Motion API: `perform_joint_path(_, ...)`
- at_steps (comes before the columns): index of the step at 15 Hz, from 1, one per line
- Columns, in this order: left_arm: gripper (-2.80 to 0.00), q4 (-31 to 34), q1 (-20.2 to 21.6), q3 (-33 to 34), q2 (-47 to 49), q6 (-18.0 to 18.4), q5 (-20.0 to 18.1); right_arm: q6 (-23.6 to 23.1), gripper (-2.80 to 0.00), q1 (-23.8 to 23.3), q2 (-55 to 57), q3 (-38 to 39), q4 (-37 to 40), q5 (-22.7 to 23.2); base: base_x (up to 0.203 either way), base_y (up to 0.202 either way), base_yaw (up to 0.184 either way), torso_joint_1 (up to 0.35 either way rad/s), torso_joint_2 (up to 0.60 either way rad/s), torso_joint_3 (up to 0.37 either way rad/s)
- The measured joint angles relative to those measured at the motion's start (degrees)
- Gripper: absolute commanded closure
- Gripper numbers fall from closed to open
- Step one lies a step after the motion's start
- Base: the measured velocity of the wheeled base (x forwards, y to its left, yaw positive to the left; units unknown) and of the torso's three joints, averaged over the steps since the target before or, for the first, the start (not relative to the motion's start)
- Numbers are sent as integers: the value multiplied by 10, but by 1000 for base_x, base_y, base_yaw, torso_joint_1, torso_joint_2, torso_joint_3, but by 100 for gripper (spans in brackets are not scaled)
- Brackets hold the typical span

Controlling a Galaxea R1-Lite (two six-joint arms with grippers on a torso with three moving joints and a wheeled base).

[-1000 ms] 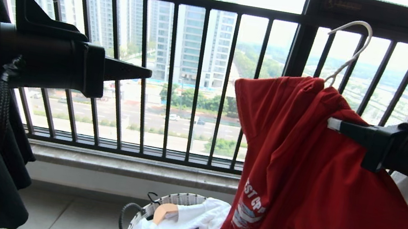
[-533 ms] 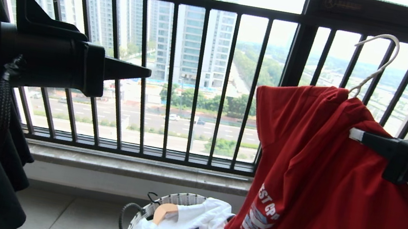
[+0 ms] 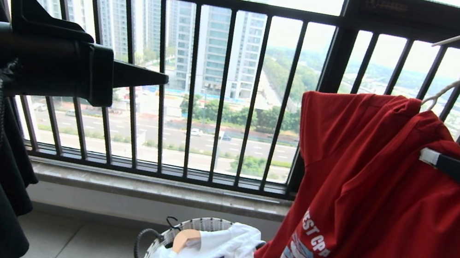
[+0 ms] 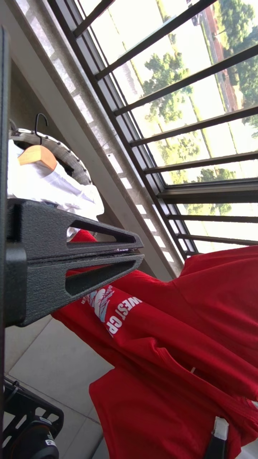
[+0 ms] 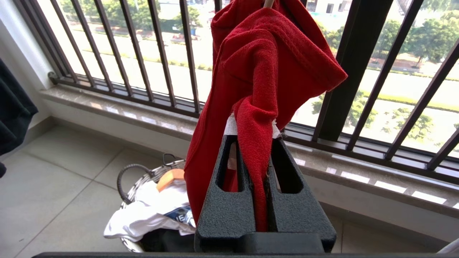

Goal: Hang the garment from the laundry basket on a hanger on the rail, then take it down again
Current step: Hang the clothes rack on the clothesline

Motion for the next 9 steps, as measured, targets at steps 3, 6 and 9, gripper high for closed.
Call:
perform_joint_path(3, 0, 0, 0, 0, -1, -1, 0, 0, 0, 0, -16, 6, 0, 0, 0, 0, 0, 0, 0, 0)
perform_joint_path(6, 0, 0, 0, 0, -1, -2, 0, -1, 0, 0, -22, 9, 0, 0, 0, 0, 0, 0, 0, 0)
perform_joint_path(9, 0, 0, 0, 0, -1, -2, 0, -1, 0, -1, -25, 10, 0, 0, 0, 0, 0, 46, -258, -228)
